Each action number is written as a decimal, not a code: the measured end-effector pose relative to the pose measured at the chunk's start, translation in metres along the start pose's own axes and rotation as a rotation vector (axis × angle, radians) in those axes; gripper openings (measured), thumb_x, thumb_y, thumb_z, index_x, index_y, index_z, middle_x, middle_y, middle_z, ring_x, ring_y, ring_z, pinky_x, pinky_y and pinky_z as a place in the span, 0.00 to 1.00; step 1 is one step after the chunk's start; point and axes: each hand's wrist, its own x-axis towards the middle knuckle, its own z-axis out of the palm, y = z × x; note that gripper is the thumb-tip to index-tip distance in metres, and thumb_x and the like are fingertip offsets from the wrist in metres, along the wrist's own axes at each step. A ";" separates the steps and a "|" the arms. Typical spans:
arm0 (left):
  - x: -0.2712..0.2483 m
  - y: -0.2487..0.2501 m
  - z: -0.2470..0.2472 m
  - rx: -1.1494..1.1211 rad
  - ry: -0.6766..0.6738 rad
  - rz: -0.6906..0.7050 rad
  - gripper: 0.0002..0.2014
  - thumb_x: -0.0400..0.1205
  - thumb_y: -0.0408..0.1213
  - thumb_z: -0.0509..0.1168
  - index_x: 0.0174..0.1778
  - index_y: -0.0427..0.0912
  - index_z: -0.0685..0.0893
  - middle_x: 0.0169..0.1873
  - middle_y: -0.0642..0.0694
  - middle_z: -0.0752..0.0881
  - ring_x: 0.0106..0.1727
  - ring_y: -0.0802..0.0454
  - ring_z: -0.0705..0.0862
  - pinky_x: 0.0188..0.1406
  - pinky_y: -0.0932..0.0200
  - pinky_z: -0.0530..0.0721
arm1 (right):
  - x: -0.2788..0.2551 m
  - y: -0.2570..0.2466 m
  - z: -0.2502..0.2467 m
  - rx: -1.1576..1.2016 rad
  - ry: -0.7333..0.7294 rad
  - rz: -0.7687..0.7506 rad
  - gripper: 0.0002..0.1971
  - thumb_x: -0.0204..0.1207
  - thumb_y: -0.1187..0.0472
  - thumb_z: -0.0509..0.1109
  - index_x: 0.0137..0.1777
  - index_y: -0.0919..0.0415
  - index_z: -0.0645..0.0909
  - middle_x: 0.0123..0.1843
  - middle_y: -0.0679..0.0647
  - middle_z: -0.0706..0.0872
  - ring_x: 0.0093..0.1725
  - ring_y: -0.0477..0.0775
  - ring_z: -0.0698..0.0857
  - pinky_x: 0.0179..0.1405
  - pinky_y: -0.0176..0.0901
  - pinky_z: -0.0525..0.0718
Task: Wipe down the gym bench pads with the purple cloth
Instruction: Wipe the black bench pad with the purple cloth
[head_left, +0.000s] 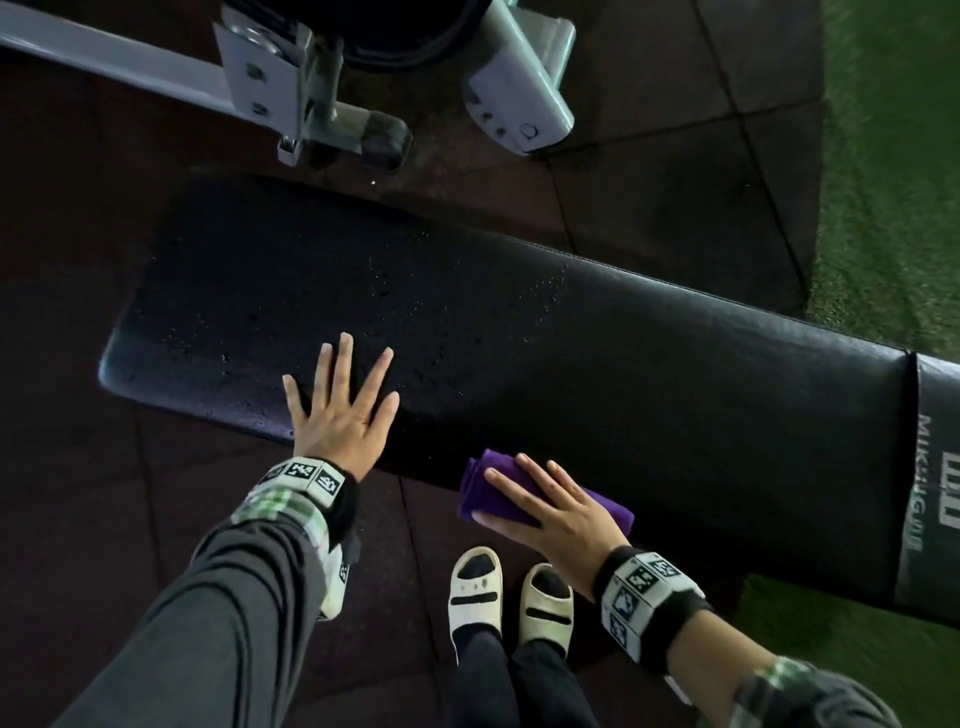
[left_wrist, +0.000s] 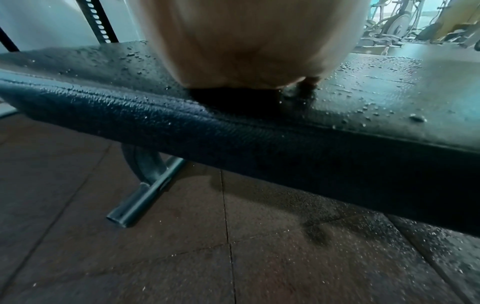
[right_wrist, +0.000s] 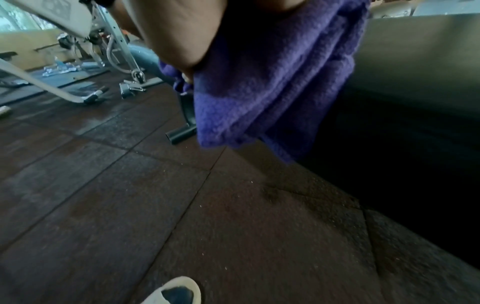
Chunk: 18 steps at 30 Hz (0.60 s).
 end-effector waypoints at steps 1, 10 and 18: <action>0.000 0.000 0.001 -0.005 0.003 -0.006 0.27 0.85 0.60 0.39 0.77 0.72 0.32 0.77 0.59 0.23 0.81 0.55 0.27 0.77 0.35 0.28 | 0.011 -0.001 -0.006 0.024 -0.023 0.004 0.43 0.62 0.60 0.66 0.79 0.37 0.58 0.84 0.52 0.53 0.79 0.65 0.57 0.73 0.61 0.63; 0.002 -0.001 0.000 -0.005 -0.018 -0.015 0.31 0.74 0.67 0.25 0.76 0.74 0.32 0.76 0.61 0.22 0.77 0.61 0.22 0.75 0.36 0.27 | 0.087 0.045 -0.058 0.261 0.007 0.214 0.35 0.82 0.54 0.55 0.75 0.24 0.37 0.82 0.40 0.31 0.82 0.62 0.37 0.80 0.58 0.44; 0.000 -0.001 -0.003 -0.018 -0.047 -0.003 0.30 0.74 0.67 0.25 0.75 0.74 0.30 0.75 0.61 0.19 0.75 0.62 0.19 0.75 0.36 0.25 | 0.003 0.046 -0.024 0.276 0.039 0.439 0.55 0.65 0.71 0.70 0.79 0.31 0.40 0.84 0.49 0.44 0.79 0.72 0.53 0.74 0.66 0.60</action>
